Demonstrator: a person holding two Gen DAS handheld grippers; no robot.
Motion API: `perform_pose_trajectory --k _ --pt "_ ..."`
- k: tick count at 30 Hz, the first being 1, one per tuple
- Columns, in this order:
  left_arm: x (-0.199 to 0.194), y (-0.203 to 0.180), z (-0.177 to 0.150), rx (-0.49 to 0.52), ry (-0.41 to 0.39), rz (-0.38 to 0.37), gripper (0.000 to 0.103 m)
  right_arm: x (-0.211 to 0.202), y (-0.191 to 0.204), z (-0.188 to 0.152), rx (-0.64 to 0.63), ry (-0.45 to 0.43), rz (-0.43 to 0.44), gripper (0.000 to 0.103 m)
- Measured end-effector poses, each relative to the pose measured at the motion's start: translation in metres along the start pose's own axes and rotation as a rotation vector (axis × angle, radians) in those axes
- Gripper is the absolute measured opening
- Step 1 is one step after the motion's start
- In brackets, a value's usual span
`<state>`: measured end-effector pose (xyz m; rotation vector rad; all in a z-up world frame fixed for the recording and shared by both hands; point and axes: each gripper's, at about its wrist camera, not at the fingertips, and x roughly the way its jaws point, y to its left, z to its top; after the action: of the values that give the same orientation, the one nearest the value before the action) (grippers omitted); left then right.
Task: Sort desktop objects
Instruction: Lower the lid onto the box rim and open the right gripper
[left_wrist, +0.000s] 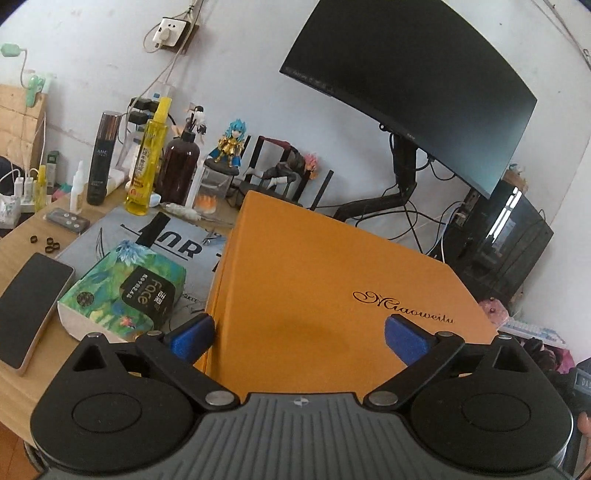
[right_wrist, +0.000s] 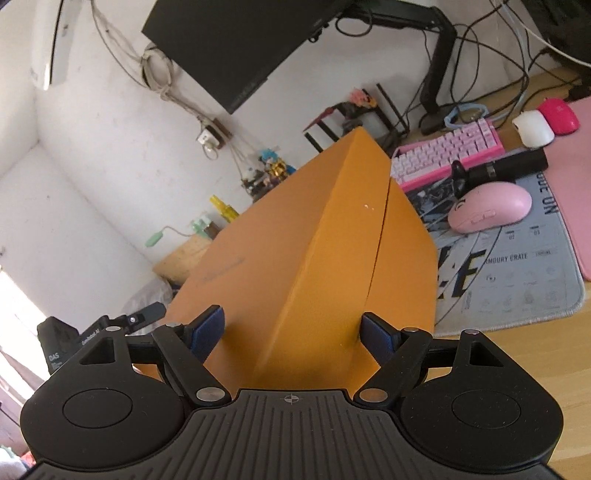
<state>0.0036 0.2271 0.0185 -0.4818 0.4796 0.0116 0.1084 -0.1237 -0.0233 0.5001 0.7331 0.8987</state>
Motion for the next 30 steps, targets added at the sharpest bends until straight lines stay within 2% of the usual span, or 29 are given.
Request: perform_pose_trajectory --k 8,13,19,25,30 --pt "0.008 0.005 0.004 0.022 0.007 -0.007 0.103 0.013 -0.003 0.012 -0.014 -0.004 -0.016 0.083" --pt "0.011 0.007 0.002 0.019 0.021 -0.014 0.103 0.015 0.007 0.005 -0.09 0.004 -0.078 0.083" --pt "0.011 0.007 0.001 0.026 0.019 -0.029 0.103 0.012 0.003 0.009 -0.086 -0.001 -0.077 0.083" --pt "0.006 0.005 0.004 0.04 -0.008 -0.019 0.103 -0.006 0.009 0.02 -0.115 -0.072 -0.077 0.083" --pt "0.005 0.004 0.005 0.059 -0.013 0.003 0.103 -0.005 0.019 0.02 -0.206 -0.074 -0.128 0.081"
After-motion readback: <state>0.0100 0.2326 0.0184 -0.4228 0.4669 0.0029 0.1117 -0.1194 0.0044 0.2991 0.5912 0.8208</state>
